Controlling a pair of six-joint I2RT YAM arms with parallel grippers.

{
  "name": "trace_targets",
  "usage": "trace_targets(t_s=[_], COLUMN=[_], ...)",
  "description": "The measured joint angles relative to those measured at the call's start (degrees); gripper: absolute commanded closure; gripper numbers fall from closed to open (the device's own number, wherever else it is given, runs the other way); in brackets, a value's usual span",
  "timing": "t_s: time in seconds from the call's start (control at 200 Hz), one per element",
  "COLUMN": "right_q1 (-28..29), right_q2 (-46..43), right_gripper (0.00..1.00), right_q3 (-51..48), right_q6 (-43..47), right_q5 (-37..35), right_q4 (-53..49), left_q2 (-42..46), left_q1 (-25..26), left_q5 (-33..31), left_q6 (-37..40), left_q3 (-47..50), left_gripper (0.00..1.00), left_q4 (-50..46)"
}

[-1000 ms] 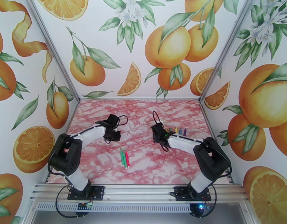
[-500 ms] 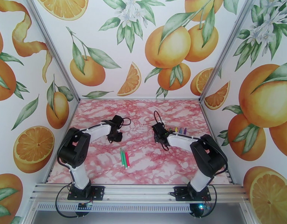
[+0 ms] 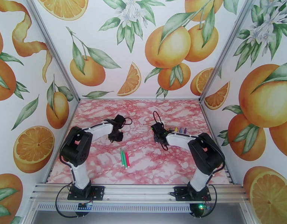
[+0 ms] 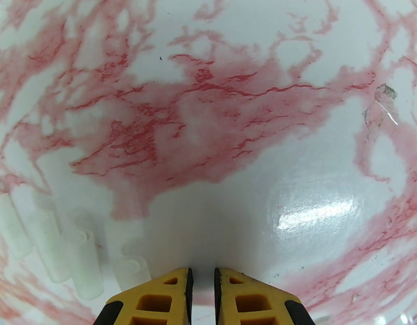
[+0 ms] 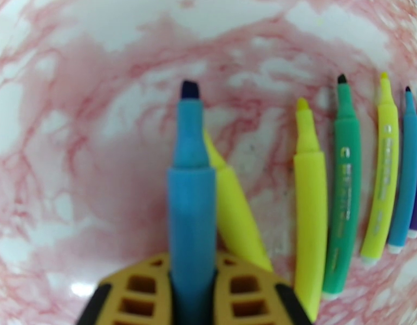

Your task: Open the pen caps

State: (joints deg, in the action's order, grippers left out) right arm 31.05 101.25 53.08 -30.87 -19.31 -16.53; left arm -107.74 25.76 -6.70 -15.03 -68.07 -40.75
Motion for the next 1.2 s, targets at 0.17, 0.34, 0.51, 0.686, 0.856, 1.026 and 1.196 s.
trace_targets(t_s=[0.17, 0.34, 0.51, 0.686, 0.856, 1.026, 1.196], right_q1=[0.0, 0.0, 0.0, 0.0, 0.0, 0.0, 0.0], right_q2=[0.0, 0.0, 0.0, 0.0, -0.2, -1.1, -3.2], right_gripper=[0.85, 0.82, 0.79, 0.76, 0.72, 0.71, 0.68], right_q3=[0.0, 0.0, 0.0, 0.0, 0.1, 0.1, 0.0], right_q6=[0.0, 0.0, 0.0, 0.1, 0.3, 0.3, 0.7], right_q5=[-0.1, -0.5, -0.9, -1.4, -1.8, -1.8, -1.8], right_q4=[0.0, -0.2, -0.5, -1.0, -1.7, -2.5, -3.2], left_q2=[0.0, -0.1, -0.1, -0.1, -0.1, -0.1, 0.2], left_q1=[0.3, 0.5, 0.6, 0.6, 0.6, 0.6, 0.7], left_q5=[-0.8, -1.3, -1.8, -2.8, -3.4, -3.7, -3.8], left_q6=[0.0, -0.2, -0.5, -1.1, -1.1, -1.1, -1.1], left_q3=[-0.1, -0.2, -0.2, -0.3, -0.3, -0.4, -0.6], left_gripper=[0.88, 0.86, 0.81, 0.79, 0.77, 0.76, 0.76], left_q4=[-0.1, -0.2, -0.3, -0.8, -1.4, -1.9, -2.7])
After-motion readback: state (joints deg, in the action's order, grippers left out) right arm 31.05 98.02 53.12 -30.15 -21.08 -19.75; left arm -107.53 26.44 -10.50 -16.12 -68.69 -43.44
